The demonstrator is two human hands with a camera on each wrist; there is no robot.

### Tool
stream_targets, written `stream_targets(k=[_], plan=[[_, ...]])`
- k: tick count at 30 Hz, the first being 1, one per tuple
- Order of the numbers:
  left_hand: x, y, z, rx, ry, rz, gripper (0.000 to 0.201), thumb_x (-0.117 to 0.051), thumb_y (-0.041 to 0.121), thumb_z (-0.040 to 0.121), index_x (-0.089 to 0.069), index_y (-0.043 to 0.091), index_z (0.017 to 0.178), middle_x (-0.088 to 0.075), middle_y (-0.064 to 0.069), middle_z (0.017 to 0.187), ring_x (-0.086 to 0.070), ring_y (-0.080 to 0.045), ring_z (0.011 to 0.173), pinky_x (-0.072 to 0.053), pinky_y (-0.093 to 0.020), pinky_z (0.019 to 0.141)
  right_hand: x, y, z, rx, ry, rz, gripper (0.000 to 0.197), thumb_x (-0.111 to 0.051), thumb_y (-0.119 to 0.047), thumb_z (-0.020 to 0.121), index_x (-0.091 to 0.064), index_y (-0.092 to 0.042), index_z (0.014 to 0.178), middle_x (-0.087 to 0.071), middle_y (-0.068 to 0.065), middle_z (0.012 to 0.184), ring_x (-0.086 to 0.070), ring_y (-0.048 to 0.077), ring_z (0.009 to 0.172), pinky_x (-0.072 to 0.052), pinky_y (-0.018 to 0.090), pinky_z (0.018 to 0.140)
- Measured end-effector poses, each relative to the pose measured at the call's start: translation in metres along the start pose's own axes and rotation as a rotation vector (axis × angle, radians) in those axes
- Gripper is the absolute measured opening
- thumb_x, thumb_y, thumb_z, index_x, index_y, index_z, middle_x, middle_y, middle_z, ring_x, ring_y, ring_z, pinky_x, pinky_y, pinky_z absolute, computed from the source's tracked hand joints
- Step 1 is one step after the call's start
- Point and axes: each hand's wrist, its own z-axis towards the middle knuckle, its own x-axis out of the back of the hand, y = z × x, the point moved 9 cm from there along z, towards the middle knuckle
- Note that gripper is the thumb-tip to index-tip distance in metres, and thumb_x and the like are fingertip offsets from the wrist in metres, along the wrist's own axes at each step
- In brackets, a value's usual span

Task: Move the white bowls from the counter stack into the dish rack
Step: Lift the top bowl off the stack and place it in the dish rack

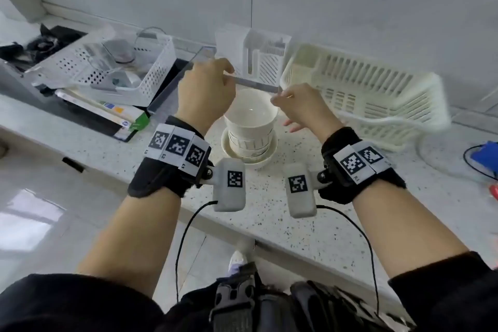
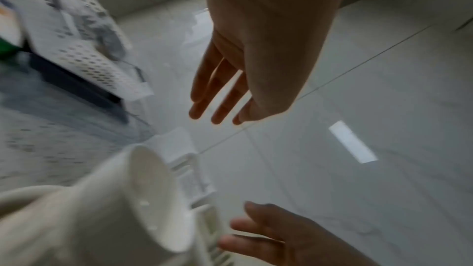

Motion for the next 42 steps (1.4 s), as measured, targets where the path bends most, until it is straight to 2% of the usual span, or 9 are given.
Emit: stream_targets(k=[7, 11, 16, 19, 24, 28, 32, 36, 42], plan=[[-0.07, -0.085, 0.012, 0.194, -0.233, -0.037, 0.043, -0.035, 0.01, 0.091, -0.047, 0.015, 0.132, -0.065, -0.013, 0.119, -0.059, -0.035, 0.108, -0.047, -0.041, 0.087, -0.04, 0.021, 0.033, -0.182, -0.016, 0.014, 0.045, -0.056, -0.035, 0.086, -0.053, -0.01, 0.123, -0.063, 0.009, 0.106, -0.069, 0.026, 0.081, -0.063, 0.035, 0.059], [-0.109, -0.111, 0.015, 0.243, -0.399, -0.076, 0.049, -0.031, 0.007, 0.091, -0.039, 0.016, 0.138, -0.061, -0.009, 0.129, -0.056, -0.032, 0.116, -0.045, -0.039, 0.092, -0.05, 0.033, 0.044, -0.253, -0.014, 0.04, 0.04, -0.057, -0.023, 0.087, -0.053, -0.006, 0.123, -0.063, 0.012, 0.105, -0.071, 0.027, 0.069, -0.061, 0.031, 0.051], [-0.15, -0.107, 0.014, 0.198, -0.562, -0.26, 0.032, -0.037, -0.004, 0.085, -0.058, 0.006, 0.108, -0.065, -0.013, 0.099, -0.06, -0.035, 0.099, -0.042, -0.031, 0.073, -0.055, 0.043, 0.048, -0.303, 0.015, 0.124, 0.029, -0.05, -0.005, 0.09, -0.057, -0.003, 0.118, -0.057, 0.014, 0.112, -0.069, 0.031, 0.069, -0.062, 0.046, 0.066], [-0.161, -0.112, 0.015, 0.225, -0.553, -0.37, 0.033, -0.036, -0.004, 0.082, -0.059, 0.003, 0.104, -0.068, -0.016, 0.097, -0.062, -0.036, 0.092, -0.055, -0.047, 0.078, -0.053, 0.042, 0.05, -0.283, 0.038, 0.126, 0.024, -0.05, -0.002, 0.088, -0.061, 0.0, 0.11, -0.059, 0.016, 0.111, -0.07, 0.036, 0.072, -0.062, 0.048, 0.064], [-0.163, -0.114, 0.015, 0.243, -0.514, -0.513, 0.034, -0.033, -0.003, 0.085, -0.059, 0.005, 0.105, -0.066, -0.026, 0.098, -0.063, -0.041, 0.089, -0.054, -0.056, 0.081, -0.053, 0.043, 0.05, -0.306, 0.059, 0.195, 0.022, -0.047, 0.006, 0.087, -0.063, 0.008, 0.102, -0.061, 0.018, 0.106, -0.069, 0.037, 0.069, -0.061, 0.053, 0.062], [-0.163, -0.117, 0.011, 0.357, -0.534, -0.686, 0.039, -0.034, -0.005, 0.087, -0.061, 0.014, 0.106, -0.063, -0.032, 0.105, -0.059, -0.028, 0.082, -0.056, -0.043, 0.073, -0.049, 0.042, 0.05, -0.294, 0.08, 0.219, 0.024, -0.046, 0.01, 0.084, -0.059, 0.017, 0.102, -0.061, 0.024, 0.109, -0.067, 0.033, 0.066, -0.059, 0.056, 0.059], [-0.165, -0.118, 0.006, 0.467, -0.56, -0.802, 0.037, -0.035, 0.004, 0.094, -0.059, 0.018, 0.119, -0.067, -0.011, 0.108, -0.063, -0.019, 0.088, -0.058, -0.022, 0.064, -0.044, 0.042, 0.046, -0.28, 0.081, 0.255, 0.022, -0.047, 0.01, 0.082, -0.059, 0.018, 0.098, -0.062, 0.026, 0.108, -0.068, 0.033, 0.068, -0.06, 0.055, 0.058], [-0.161, -0.113, 0.004, 0.52, -0.537, -0.825, 0.033, -0.037, 0.013, 0.096, -0.058, 0.015, 0.122, -0.065, -0.008, 0.112, -0.062, -0.021, 0.094, -0.054, -0.028, 0.072, -0.039, 0.046, 0.04, -0.285, 0.079, 0.32, 0.024, -0.048, 0.01, 0.082, -0.057, 0.019, 0.103, -0.06, 0.029, 0.11, -0.069, 0.033, 0.069, -0.06, 0.051, 0.053], [-0.138, -0.095, 0.016, 0.488, -0.358, -0.785, 0.027, -0.042, 0.011, 0.094, -0.063, 0.012, 0.111, -0.065, 0.005, 0.097, -0.058, -0.005, 0.088, -0.045, -0.017, 0.071, -0.012, 0.049, 0.031, -0.225, 0.098, 0.403, 0.019, -0.05, 0.009, 0.083, -0.061, 0.011, 0.098, -0.061, 0.005, 0.083, -0.069, 0.029, 0.069, -0.061, 0.045, 0.048]])
